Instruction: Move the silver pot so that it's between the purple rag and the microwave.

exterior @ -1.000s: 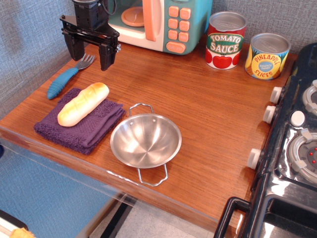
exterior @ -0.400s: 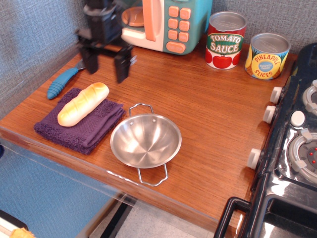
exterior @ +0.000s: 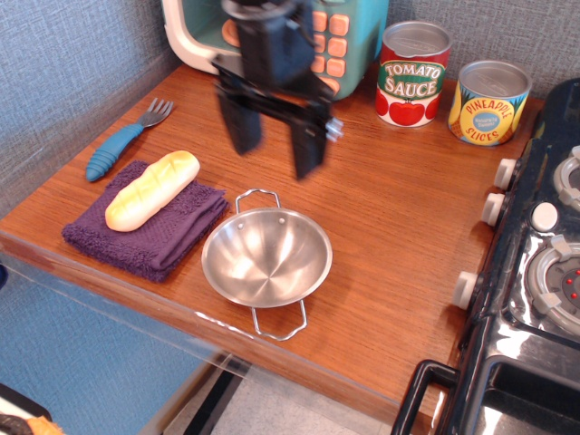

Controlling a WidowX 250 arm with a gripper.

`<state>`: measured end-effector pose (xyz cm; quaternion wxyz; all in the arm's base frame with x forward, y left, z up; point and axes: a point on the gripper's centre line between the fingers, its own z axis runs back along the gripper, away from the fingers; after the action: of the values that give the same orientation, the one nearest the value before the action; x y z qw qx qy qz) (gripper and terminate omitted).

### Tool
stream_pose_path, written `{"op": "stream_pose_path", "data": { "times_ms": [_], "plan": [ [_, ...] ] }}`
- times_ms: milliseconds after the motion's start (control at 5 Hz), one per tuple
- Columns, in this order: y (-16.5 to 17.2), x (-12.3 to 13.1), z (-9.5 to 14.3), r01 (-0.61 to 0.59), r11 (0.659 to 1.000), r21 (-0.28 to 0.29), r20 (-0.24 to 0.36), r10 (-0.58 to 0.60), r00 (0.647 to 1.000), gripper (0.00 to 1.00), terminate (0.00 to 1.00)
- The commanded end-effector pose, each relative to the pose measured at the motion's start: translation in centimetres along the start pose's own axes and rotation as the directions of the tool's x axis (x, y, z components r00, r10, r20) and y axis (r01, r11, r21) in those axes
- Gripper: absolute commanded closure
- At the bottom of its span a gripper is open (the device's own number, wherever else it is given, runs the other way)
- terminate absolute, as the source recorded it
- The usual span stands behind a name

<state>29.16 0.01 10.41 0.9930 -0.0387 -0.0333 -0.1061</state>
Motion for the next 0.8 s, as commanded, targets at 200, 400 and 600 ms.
{"op": "stream_pose_path", "data": {
  "times_ms": [200,400,600],
  "plan": [
    [-5.2,-1.9,-6.0,-0.066,0.991,0.118,-0.061,0.073,0.995,0.00,0.00],
    [-5.2,-1.4,-8.2,-0.084,0.974,0.208,-0.027,0.092,0.995,0.00,0.00],
    [-4.8,-1.3,-9.3,-0.105,0.969,0.225,-0.017,0.112,0.994,0.00,0.00]
  ]
}}
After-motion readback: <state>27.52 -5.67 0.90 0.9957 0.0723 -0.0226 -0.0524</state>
